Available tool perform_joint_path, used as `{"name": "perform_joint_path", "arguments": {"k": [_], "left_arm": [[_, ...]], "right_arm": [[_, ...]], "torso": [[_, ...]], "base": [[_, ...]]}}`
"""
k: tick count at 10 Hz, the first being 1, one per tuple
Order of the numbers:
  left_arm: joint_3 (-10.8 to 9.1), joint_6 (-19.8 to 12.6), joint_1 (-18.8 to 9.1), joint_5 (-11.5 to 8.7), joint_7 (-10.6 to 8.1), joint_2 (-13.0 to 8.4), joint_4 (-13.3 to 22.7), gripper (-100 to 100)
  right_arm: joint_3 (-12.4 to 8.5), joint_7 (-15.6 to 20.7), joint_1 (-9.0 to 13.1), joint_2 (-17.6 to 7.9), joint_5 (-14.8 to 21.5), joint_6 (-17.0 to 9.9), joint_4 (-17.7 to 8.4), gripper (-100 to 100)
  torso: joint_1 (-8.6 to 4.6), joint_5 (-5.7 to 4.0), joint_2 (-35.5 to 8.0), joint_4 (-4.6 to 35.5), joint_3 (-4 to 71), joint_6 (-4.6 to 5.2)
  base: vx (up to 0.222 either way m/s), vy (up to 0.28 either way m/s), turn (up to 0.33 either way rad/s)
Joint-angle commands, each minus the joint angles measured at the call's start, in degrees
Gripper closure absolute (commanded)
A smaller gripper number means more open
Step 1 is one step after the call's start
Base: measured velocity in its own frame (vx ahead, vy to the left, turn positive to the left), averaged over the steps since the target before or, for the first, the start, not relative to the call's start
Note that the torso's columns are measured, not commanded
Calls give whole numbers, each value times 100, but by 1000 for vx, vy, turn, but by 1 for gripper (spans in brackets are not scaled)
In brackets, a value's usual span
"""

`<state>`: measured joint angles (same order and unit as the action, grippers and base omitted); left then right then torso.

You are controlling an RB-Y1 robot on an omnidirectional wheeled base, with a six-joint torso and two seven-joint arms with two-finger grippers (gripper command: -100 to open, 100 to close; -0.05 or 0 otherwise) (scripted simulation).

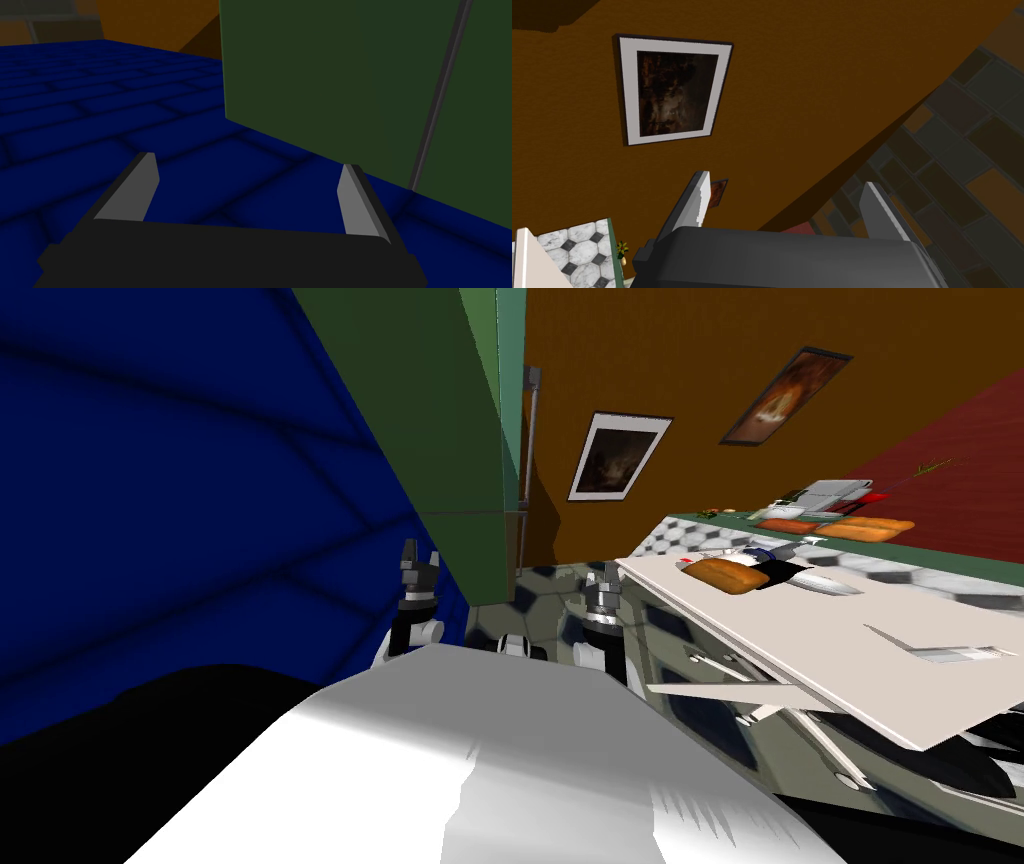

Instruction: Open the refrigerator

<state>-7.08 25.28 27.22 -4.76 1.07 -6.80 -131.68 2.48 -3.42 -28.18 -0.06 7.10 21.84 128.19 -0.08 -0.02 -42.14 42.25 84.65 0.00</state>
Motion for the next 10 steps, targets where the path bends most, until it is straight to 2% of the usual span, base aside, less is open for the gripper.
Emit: {"name": "perform_joint_path", "arguments": {"k": [1,3,4,5,6,8,9,10], "left_arm": [[-212,-357,-108,-17,87,-128,-28,-100],[-538,-751,-284,-51,193,-237,-45,-100],[-538,-820,-284,-51,193,-237,-45,-100],[-716,-1009,-380,-69,251,-273,-55,-100],[-716,-1072,-380,-69,251,-273,-55,-100],[-1088,-1466,-583,-112,373,-309,-82,-100],[-1095,-1605,-583,-112,373,-309,-82,-100],[-1291,-1797,-690,-137,436,-318,-96,-100]], "right_arm": [[0,0,0,0,0,0,0,0],[-1,0,1,-1,0,0,0,0],[0,0,0,0,0,0,0,0],[0,0,0,0,0,0,0,0],[0,0,1,0,0,0,0,0],[-1,0,0,-1,0,0,0,0],[0,0,0,0,0,0,0,0],[0,0,0,0,0,0,0,0]], "torso": [[1,0,-2,0,0,0],[22,7,-26,7,-16,0],[-1,1,-15,4,-10,1],[5,0,-19,5,-10,-2],[9,2,-20,5,-11,1],[10,3,-8,2,-5,0],[-5,-1,5,-2,4,2],[2,0,-17,3,-8,-2]], "base": [[96,-76,-22],[102,-90,-86],[93,-91,-32],[83,-82,-75],[76,-69,-36],[135,-95,-106],[103,-103,-38],[95,-105,-63]]}}
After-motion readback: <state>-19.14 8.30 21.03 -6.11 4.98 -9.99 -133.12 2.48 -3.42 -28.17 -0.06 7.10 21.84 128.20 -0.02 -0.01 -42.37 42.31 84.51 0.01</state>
